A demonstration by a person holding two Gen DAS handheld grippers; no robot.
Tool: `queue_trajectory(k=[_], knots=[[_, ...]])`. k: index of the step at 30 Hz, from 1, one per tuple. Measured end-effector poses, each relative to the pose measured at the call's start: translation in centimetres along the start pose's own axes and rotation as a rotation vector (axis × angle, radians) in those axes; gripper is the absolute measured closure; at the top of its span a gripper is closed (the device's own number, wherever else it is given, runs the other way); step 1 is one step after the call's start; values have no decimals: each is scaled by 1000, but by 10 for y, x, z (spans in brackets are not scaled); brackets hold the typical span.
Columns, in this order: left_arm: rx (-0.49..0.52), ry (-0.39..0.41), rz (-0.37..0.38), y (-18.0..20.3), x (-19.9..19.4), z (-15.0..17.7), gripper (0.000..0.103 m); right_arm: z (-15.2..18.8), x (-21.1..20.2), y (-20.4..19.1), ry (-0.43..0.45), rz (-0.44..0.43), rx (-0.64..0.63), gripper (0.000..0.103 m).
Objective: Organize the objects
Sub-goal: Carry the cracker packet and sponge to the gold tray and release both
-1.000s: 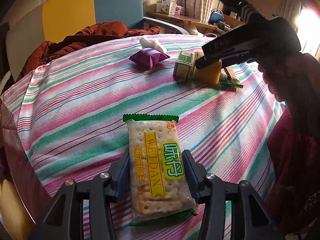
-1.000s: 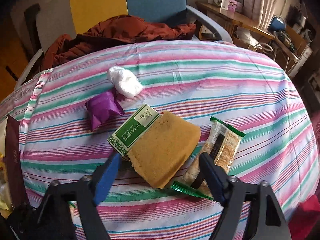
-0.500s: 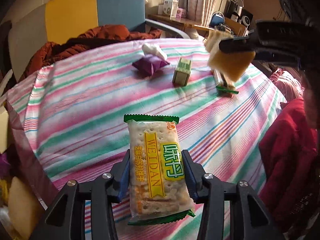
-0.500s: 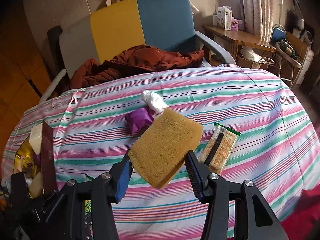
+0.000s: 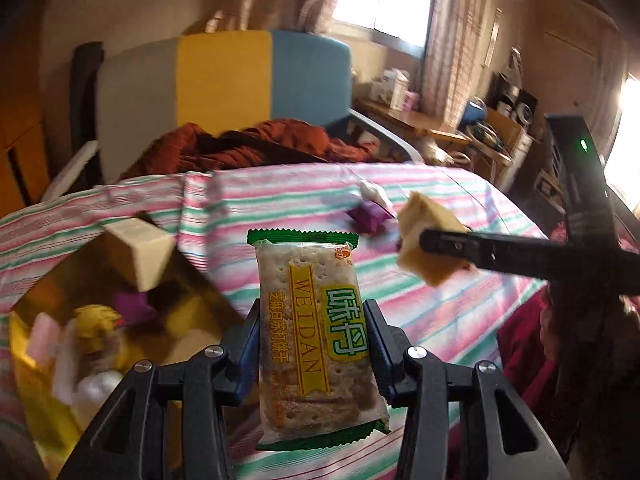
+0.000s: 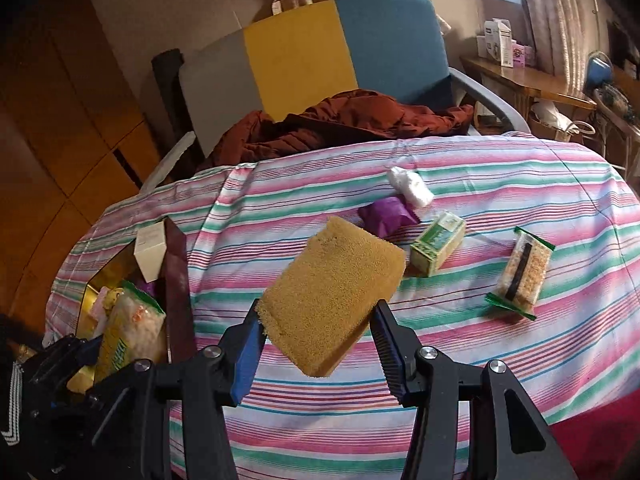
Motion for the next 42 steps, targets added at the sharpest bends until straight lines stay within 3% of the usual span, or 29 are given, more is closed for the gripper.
queue_trajectory(k=[5, 11, 23, 35, 42], knots=[[-99, 36, -96, -46, -22, 7, 56, 1, 5, -53, -1, -56, -98, 51], [-179, 46, -153, -80, -33, 24, 56, 10, 8, -106, -11, -114, -202, 51], [-305, 40, -152, -127, -50, 59, 56, 28, 16, -175, -50, -183, -341, 51], [-569, 79, -228, -221, -90, 108, 56, 56, 31, -224, -107, -237, -444, 51], [-662, 92, -238, -254, -99, 122, 56, 73, 43, -247, -151, -274, -517, 50]])
Point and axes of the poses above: each gripper's, at about its wrist camera, not at the fingertips, and x roughly the way its jaws point, y to its right, z to its underside, the point moved 5 cm from there along x, roughly the way its jaws point, and after that the axes turned 14 degrees about -y, right-handed, at the moved point
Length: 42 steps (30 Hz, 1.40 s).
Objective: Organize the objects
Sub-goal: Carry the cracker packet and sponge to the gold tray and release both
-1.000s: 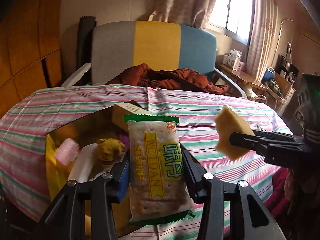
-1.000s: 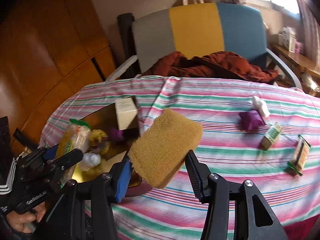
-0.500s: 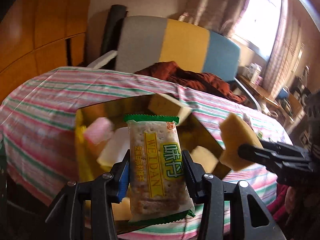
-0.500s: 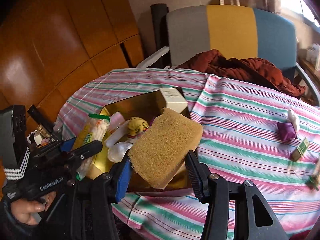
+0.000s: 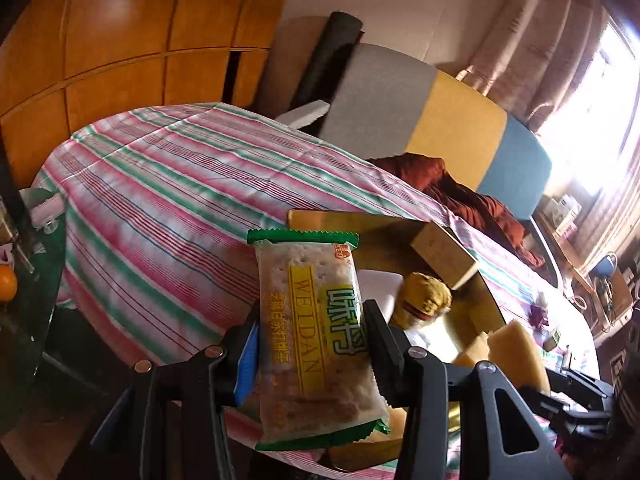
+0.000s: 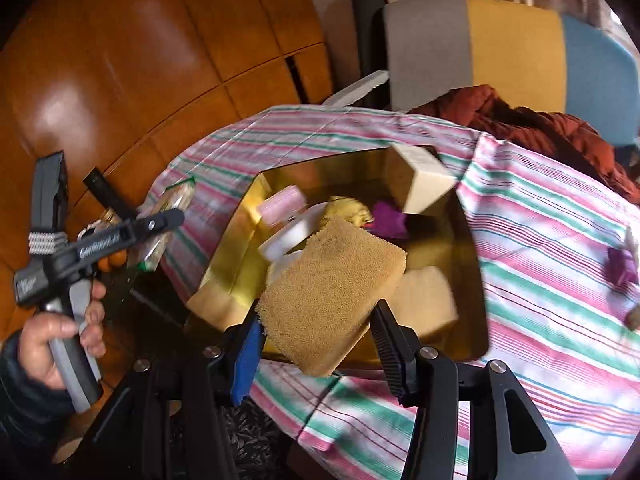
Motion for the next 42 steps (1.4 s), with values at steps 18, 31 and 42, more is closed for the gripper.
queue_trajectory(k=[18, 31, 42], knots=[[46, -44, 41, 20, 21, -1, 56, -5, 55, -5, -82, 75, 9, 41], [137, -149, 23, 55, 68, -1, 56, 0, 59, -4, -93, 46, 31, 19], [91, -228, 6, 40, 83, 11, 48, 4, 62, -3, -107, 36, 46, 18]])
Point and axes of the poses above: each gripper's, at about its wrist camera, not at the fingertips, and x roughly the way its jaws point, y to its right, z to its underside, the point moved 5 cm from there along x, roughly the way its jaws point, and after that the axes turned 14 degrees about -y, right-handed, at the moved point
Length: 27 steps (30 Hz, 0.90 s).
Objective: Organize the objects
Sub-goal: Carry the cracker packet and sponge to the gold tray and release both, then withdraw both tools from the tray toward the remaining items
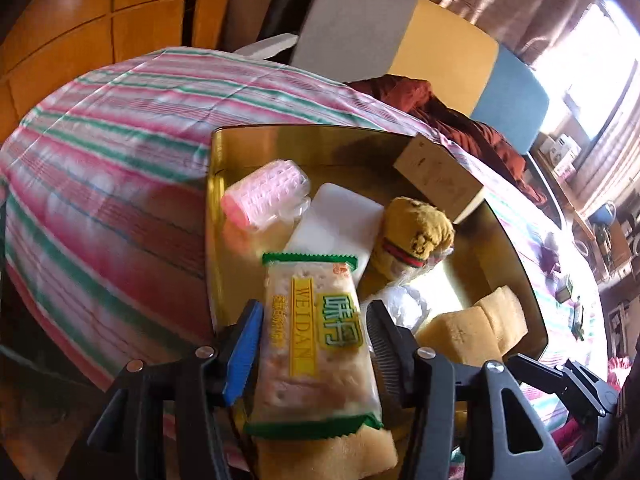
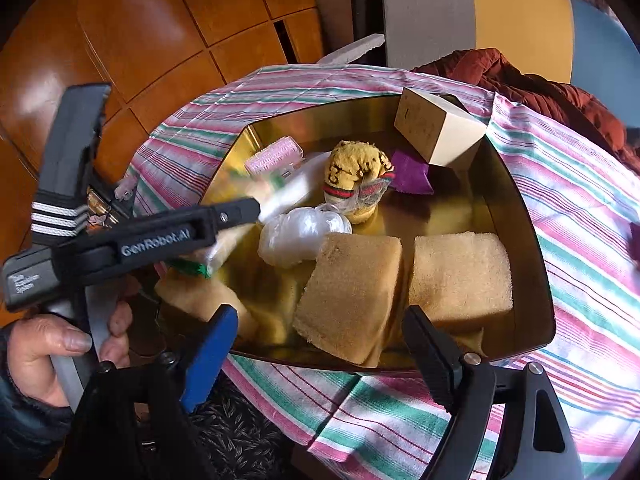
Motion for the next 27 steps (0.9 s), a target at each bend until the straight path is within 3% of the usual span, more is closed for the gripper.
queue_trajectory(k=[4, 7, 15, 19, 27], knots=[[-22, 56, -16, -9, -15, 2, 44, 0, -5, 0, 23, -2, 0, 10], [-48, 80, -35, -16, -24, 3, 44, 0, -8, -2, 48, 27, -8, 9], [-11, 178, -81, -8, -51, 6, 45, -1, -36, -7, 233, 266, -56, 0], [43, 212, -98, 7, -61, 8, 45, -3, -36, 7, 202, 141, 16, 1], [66, 221, -106, 19, -67, 14, 45, 2, -37, 7, 219, 205, -8, 1]])
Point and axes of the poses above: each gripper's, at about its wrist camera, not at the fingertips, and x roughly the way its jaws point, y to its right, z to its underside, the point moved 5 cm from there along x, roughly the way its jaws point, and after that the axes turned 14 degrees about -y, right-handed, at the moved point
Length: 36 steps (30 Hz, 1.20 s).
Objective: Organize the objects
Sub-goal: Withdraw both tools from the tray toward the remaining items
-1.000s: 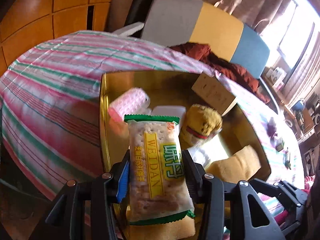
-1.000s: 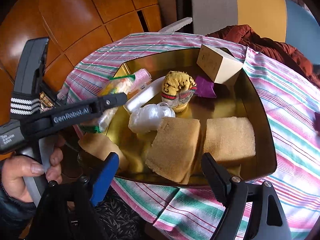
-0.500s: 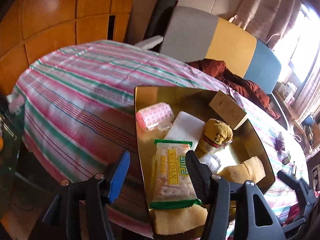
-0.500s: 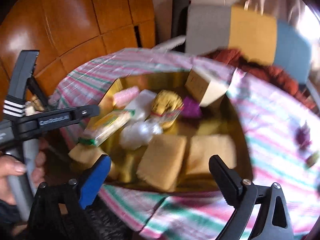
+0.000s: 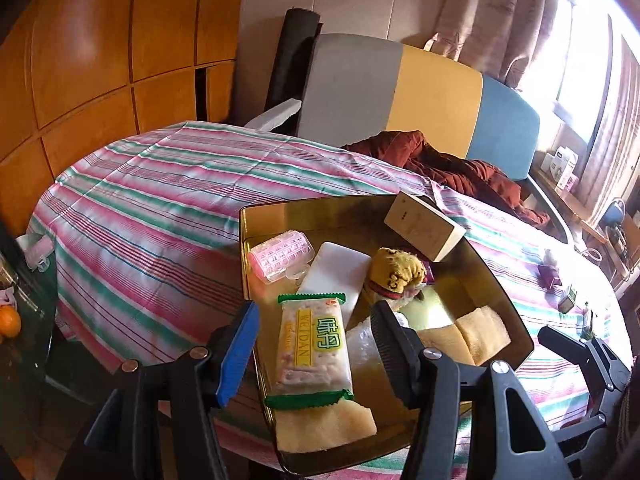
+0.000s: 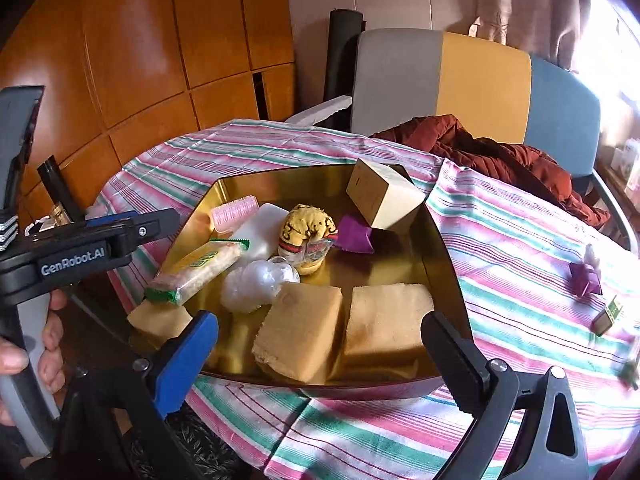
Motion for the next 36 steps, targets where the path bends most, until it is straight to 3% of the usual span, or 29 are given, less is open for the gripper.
queue_trajectory(k=[7, 21, 30, 36], knots=[[38, 26, -12, 11, -9, 2, 45, 0, -9, 15, 21, 38, 26, 0], [135, 24, 2, 49, -15, 4, 45, 6, -26, 94, 30, 95, 204, 0], [231, 14, 26, 89, -16, 7, 45, 11, -35, 161, 1, 154, 320, 0], [291, 0, 45, 114, -13, 9, 45, 11, -50, 215, 9, 245, 382, 0]])
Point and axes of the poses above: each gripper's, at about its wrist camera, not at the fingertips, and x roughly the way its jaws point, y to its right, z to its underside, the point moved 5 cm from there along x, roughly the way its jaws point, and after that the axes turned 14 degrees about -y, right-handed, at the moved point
